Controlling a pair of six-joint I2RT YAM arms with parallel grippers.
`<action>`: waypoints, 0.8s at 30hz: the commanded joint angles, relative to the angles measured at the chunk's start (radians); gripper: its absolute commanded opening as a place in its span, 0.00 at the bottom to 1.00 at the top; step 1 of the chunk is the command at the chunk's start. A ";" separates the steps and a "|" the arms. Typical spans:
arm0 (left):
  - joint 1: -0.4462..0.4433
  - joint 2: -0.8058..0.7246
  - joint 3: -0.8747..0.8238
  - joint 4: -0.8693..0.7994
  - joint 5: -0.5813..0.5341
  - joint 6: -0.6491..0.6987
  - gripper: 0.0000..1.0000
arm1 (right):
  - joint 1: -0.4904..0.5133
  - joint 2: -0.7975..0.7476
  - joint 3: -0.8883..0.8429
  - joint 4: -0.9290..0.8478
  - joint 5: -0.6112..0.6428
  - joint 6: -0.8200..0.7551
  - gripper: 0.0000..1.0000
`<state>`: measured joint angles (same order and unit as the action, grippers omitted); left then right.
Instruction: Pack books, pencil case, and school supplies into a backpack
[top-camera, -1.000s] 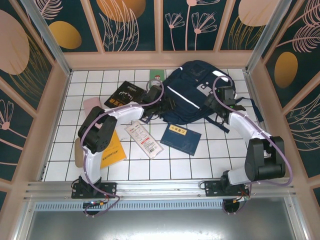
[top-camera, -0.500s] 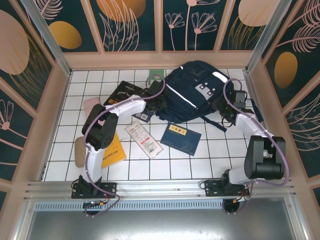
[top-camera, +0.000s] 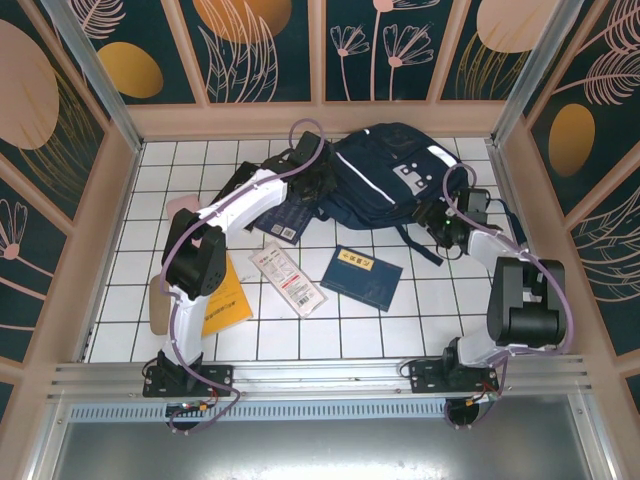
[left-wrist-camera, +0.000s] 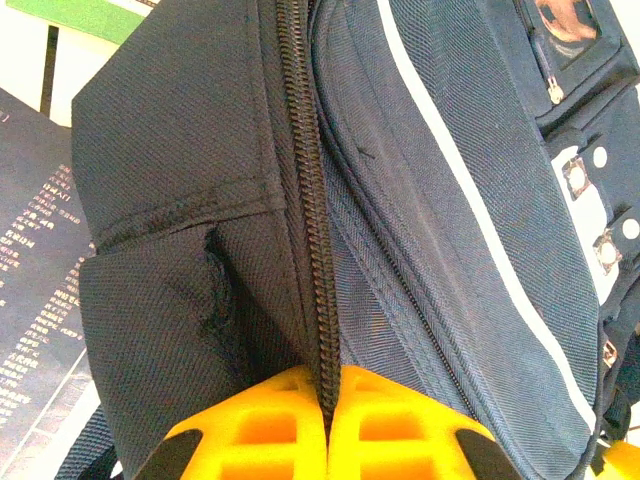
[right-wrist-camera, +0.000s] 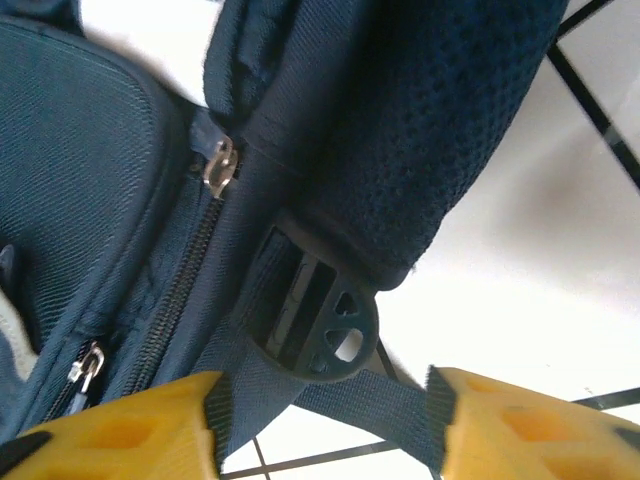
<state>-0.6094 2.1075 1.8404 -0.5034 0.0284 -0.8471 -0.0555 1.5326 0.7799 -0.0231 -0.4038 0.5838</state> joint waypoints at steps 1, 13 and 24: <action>0.004 -0.011 0.045 0.016 0.019 -0.010 0.00 | -0.004 0.040 0.019 0.057 -0.059 0.022 0.49; 0.035 -0.045 0.042 -0.018 -0.008 0.025 0.00 | -0.010 0.113 0.213 -0.021 0.019 -0.044 0.00; 0.102 -0.102 0.024 -0.028 -0.010 0.047 0.00 | 0.111 -0.076 0.341 -0.177 0.140 -0.087 0.00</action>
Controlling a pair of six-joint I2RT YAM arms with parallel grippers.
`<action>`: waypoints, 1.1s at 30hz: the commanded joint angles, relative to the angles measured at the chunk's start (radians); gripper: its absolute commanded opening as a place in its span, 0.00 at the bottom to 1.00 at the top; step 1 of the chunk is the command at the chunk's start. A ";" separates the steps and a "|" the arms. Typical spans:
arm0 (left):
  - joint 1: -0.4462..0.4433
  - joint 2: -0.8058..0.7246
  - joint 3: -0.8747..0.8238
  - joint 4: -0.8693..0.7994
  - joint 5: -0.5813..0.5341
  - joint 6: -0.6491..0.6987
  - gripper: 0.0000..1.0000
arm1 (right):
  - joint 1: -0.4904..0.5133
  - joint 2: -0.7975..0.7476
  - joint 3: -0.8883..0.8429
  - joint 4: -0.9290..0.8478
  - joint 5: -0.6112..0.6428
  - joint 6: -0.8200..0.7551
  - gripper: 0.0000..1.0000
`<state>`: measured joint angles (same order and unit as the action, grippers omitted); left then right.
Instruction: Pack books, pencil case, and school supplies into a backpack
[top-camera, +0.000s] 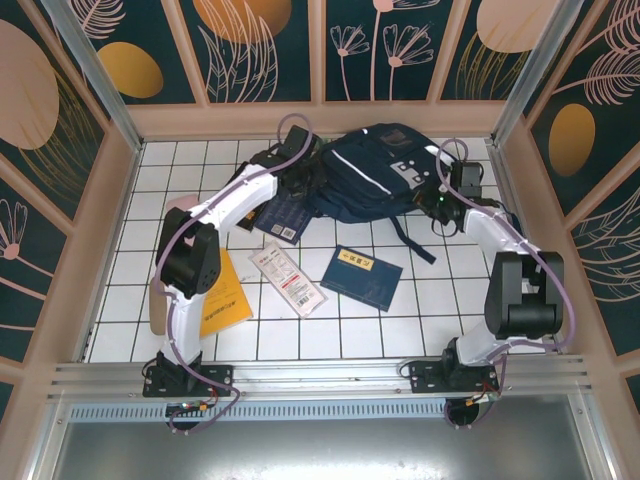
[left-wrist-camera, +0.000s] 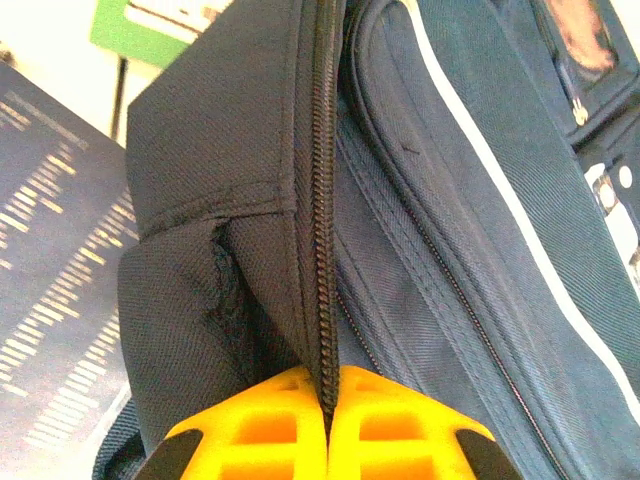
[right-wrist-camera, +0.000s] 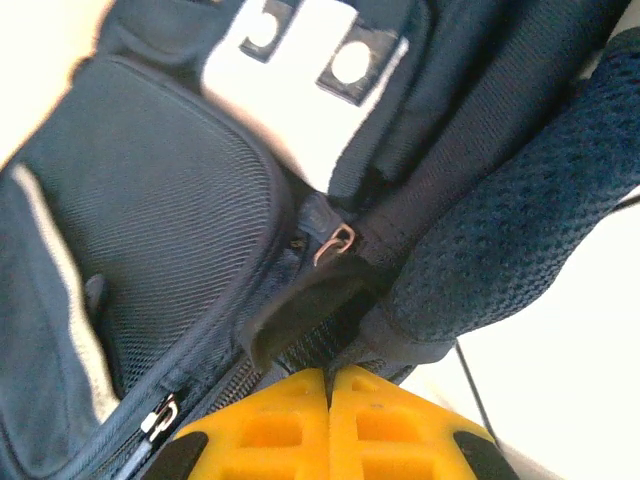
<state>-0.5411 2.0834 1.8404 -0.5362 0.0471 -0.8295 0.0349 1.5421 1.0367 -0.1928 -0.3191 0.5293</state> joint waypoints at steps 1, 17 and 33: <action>0.040 -0.079 0.021 0.003 -0.027 0.032 0.00 | 0.027 -0.094 0.099 -0.025 0.059 -0.032 0.00; 0.057 -0.076 -0.060 0.038 -0.004 0.033 0.00 | 0.038 -0.081 0.066 -0.067 0.108 -0.051 0.00; 0.057 -0.121 -0.277 0.154 0.049 -0.029 0.00 | -0.012 -0.100 -0.038 -0.053 0.101 -0.054 0.40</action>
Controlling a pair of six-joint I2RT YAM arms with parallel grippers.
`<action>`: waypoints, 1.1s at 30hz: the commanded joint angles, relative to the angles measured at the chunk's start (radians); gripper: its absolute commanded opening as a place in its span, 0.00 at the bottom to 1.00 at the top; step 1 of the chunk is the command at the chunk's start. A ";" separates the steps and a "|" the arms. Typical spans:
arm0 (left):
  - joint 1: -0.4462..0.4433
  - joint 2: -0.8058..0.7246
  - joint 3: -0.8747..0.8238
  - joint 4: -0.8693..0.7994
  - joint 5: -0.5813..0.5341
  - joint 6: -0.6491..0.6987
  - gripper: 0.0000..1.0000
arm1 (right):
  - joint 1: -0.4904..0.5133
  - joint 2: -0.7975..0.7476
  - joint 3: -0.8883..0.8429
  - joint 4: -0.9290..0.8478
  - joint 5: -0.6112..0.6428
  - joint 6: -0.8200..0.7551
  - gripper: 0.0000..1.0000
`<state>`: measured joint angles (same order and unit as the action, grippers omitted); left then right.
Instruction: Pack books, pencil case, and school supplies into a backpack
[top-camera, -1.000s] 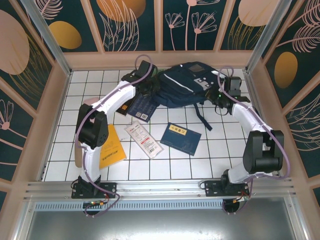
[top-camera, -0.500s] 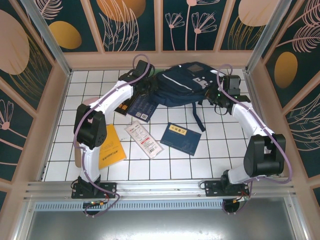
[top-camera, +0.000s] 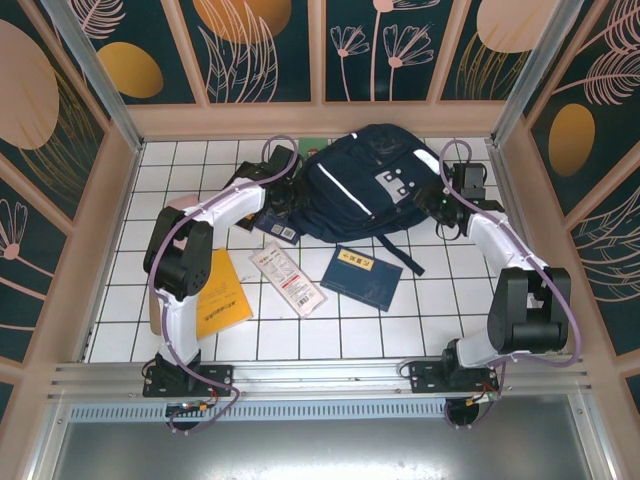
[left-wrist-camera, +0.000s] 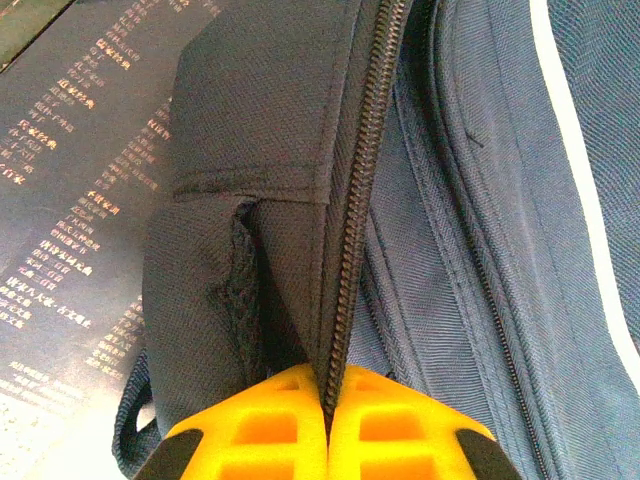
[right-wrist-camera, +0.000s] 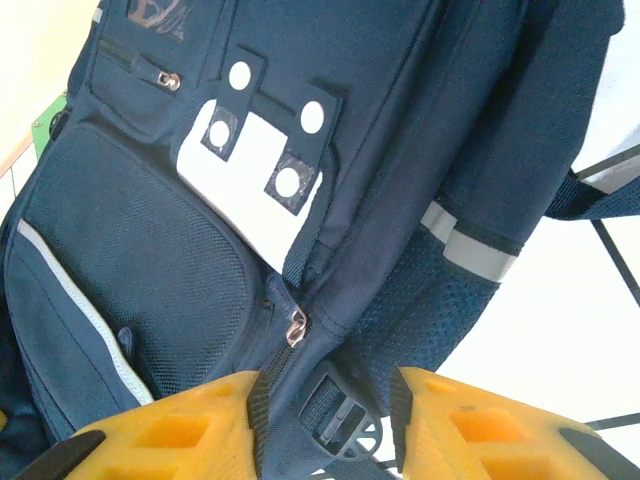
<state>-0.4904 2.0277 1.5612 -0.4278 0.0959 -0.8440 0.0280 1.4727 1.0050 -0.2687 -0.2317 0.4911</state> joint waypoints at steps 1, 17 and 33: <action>0.006 -0.062 0.004 0.045 0.001 -0.015 0.00 | -0.007 -0.030 -0.006 0.022 0.014 -0.017 0.40; 0.006 -0.060 0.013 0.038 0.003 0.006 0.00 | -0.001 0.007 -0.130 0.102 -0.075 0.043 0.51; 0.006 -0.060 0.013 0.040 0.007 0.006 0.00 | 0.050 0.156 -0.145 0.220 -0.197 0.141 0.27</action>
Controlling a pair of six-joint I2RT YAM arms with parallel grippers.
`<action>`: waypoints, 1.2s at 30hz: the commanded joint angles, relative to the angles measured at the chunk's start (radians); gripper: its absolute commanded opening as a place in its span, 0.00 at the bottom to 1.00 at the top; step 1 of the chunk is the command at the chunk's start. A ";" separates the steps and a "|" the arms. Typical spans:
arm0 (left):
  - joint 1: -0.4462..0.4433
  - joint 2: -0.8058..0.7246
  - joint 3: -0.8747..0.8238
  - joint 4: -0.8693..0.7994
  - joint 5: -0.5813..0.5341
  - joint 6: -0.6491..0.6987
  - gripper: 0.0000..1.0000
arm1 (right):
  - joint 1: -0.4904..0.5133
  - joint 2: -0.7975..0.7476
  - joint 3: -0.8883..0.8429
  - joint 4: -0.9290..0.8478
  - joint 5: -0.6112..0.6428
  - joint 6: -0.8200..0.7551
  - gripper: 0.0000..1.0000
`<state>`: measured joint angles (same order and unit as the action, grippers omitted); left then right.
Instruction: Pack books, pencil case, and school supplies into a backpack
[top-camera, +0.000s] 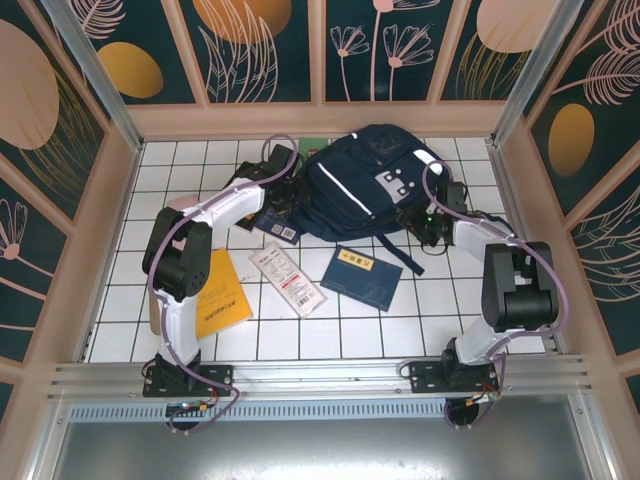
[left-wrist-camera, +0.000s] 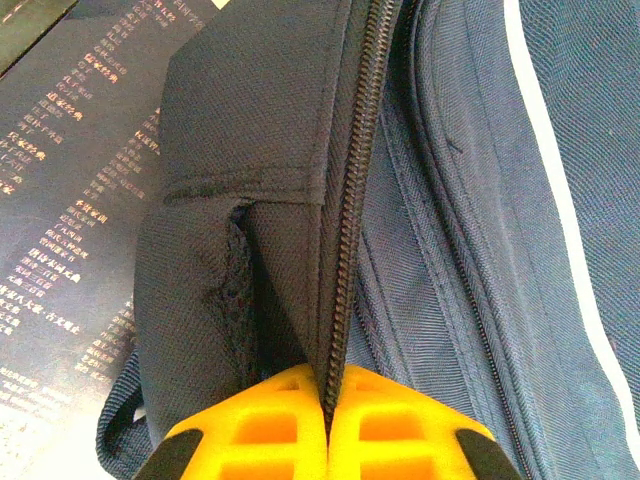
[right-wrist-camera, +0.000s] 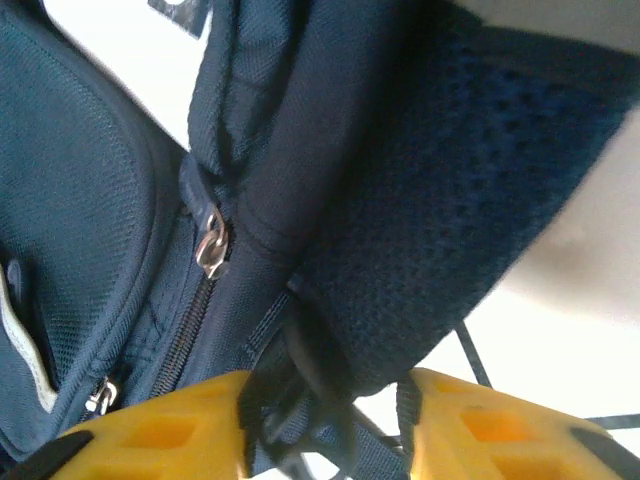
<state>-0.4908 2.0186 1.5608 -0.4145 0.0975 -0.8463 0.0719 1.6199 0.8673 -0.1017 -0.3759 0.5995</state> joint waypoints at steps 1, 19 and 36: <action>0.006 -0.052 0.014 0.025 0.008 0.008 0.00 | 0.007 0.006 0.000 0.053 -0.055 0.033 0.14; 0.002 -0.055 0.055 0.006 0.039 0.017 0.00 | -0.052 -0.025 0.228 -0.074 0.000 -0.022 0.00; -0.178 -0.093 0.125 -0.095 -0.011 0.097 0.65 | -0.132 -0.021 0.206 -0.133 0.137 -0.059 0.54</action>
<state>-0.7040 1.9911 1.6077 -0.4370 0.1635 -0.8108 -0.0628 1.6478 1.0897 -0.2214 -0.2775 0.5549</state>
